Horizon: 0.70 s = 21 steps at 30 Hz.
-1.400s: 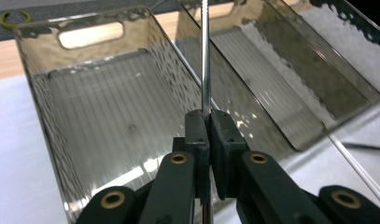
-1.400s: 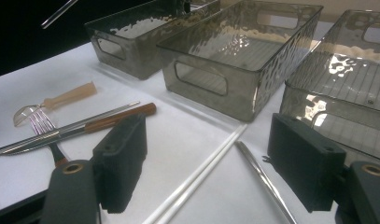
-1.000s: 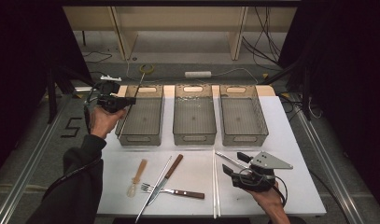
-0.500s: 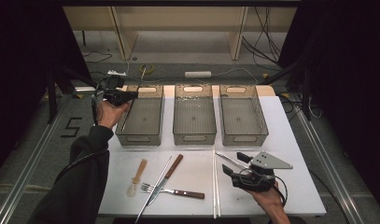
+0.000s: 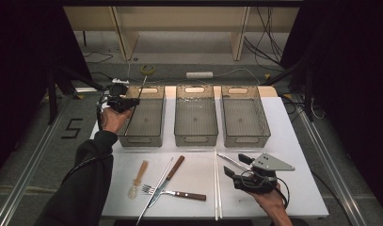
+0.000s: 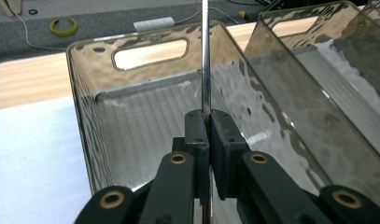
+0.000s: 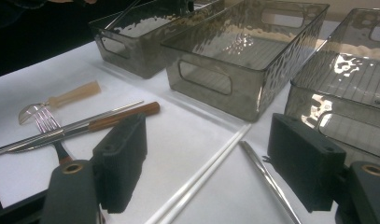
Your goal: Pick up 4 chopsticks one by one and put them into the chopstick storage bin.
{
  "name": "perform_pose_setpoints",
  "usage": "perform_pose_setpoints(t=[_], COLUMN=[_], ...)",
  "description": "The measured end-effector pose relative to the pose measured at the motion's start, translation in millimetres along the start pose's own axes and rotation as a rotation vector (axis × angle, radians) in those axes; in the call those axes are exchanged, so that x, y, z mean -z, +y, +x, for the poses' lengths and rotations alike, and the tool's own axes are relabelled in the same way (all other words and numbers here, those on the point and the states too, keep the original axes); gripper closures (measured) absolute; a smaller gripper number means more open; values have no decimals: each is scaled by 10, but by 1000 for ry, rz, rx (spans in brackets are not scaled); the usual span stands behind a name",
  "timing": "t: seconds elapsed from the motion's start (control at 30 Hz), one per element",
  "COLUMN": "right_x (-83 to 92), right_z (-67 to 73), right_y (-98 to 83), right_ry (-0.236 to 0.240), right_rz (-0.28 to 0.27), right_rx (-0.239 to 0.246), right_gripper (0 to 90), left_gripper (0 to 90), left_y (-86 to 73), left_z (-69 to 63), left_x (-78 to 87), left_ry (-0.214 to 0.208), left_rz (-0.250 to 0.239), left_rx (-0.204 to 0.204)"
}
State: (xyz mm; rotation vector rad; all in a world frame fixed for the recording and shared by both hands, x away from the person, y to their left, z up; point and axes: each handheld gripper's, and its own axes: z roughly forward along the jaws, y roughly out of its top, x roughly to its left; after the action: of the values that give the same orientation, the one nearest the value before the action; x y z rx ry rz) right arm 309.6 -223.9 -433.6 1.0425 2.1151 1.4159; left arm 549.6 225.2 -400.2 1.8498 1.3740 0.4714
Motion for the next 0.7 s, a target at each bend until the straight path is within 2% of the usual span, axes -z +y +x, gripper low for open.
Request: perform_pose_setpoints(t=[0.27,0.37,0.47,0.53,0.7], right_x=[2,4,5,6,5], right_z=[2,1,0,-1,0], right_y=[0,1,0,1,0], right_ry=[1,2,0,0,0], right_rz=[1,-2,0,-1,0], right_rx=[0,-1,-1,-2,-3], right_gripper=[294,294,295,294,295], left_gripper=[831,704,614,529,399], left_y=[-80,-84,-81,-88,-200], left_z=[9,8,-34,-81,-257], left_x=[-76,-64,18,104,385], left_ry=[8,-11,-24,-56,-108], left_rz=[47,69,86,113,152], left_rx=[8,28,28,46,40])
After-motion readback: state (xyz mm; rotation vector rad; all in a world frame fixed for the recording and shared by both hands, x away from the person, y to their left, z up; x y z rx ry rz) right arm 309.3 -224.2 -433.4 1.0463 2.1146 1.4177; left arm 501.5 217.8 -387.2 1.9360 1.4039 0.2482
